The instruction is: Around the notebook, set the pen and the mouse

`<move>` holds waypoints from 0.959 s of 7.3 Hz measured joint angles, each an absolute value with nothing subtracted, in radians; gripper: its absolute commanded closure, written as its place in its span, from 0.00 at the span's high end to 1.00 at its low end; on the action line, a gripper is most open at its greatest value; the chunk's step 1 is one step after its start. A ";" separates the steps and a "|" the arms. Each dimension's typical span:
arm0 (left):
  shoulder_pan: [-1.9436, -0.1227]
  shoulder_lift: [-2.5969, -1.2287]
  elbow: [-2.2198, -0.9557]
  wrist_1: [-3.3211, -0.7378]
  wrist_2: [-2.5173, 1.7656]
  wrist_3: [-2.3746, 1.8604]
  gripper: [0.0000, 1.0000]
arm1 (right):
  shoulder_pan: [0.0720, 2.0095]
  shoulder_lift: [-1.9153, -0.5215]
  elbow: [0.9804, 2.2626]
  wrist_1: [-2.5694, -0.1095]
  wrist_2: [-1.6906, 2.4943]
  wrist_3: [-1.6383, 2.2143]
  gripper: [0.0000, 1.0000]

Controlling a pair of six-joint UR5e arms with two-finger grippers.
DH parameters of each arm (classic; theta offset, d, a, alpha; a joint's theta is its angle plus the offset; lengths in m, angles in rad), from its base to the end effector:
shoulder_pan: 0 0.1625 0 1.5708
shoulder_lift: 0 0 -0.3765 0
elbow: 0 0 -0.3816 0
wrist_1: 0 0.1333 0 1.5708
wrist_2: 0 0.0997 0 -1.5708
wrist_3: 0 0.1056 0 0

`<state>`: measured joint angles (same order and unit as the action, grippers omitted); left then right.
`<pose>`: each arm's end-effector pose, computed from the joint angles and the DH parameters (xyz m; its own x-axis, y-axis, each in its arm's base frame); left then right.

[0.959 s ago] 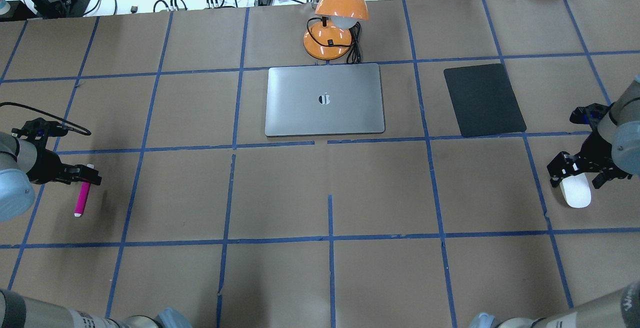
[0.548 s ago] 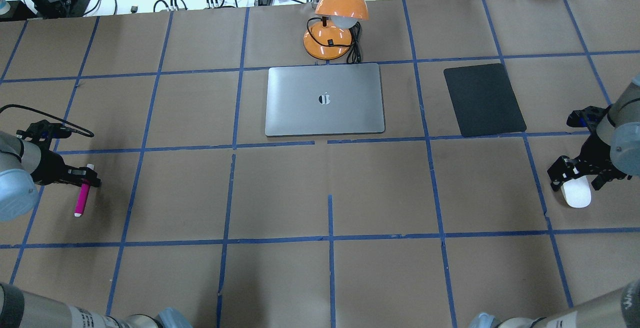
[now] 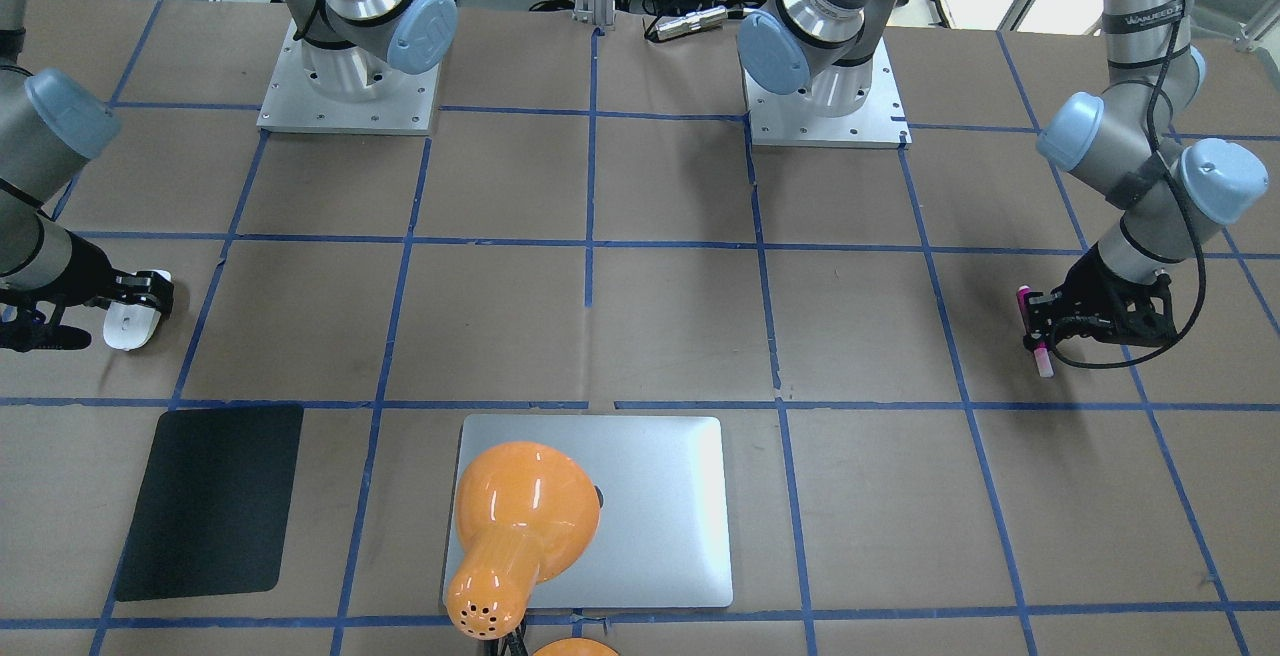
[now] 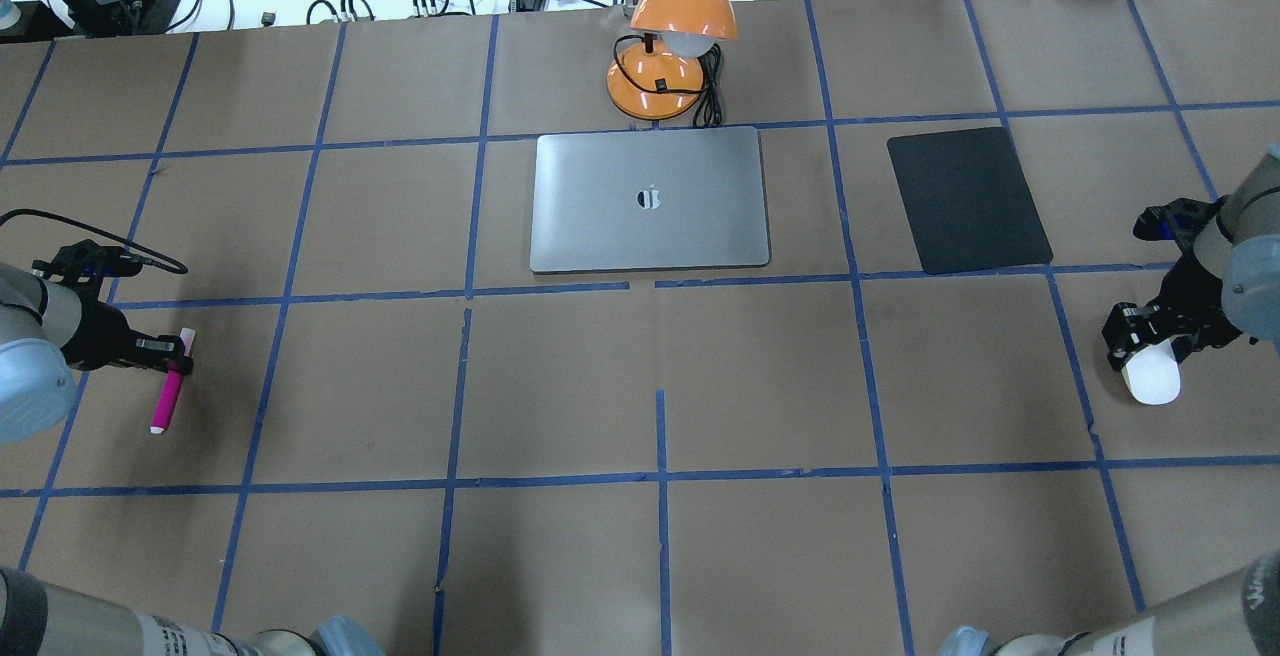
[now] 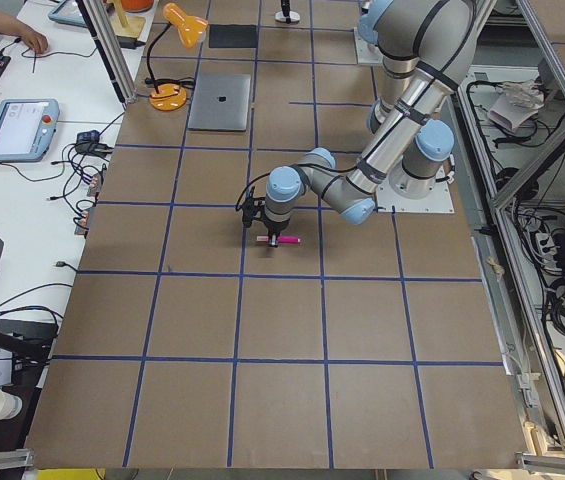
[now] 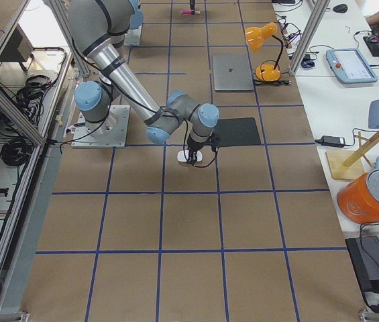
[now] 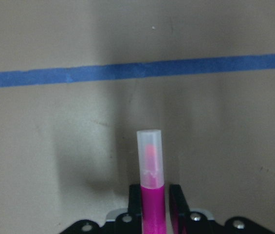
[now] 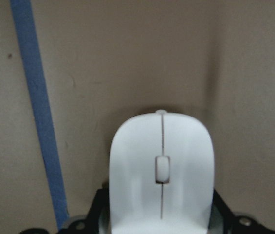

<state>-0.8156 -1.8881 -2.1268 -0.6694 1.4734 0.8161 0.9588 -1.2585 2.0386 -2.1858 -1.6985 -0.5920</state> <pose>0.2143 -0.4371 0.1255 -0.9969 0.0642 0.0461 0.0599 0.9941 -0.0900 -0.1708 -0.4520 0.1327 -0.9999 0.0081 0.0125 0.0105 0.9784 0.2065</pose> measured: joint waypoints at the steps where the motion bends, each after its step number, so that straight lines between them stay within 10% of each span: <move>1: -0.820 -1.877 -2.125 -0.678 1.485 0.796 0.00 | 0.964 -1.265 2.022 -2.185 -1.694 -0.588 0.22; 7: -1.252 -1.722 -2.120 -0.818 1.506 -0.312 0.00 | 1.270 -1.103 1.646 -2.070 -1.579 -0.395 0.19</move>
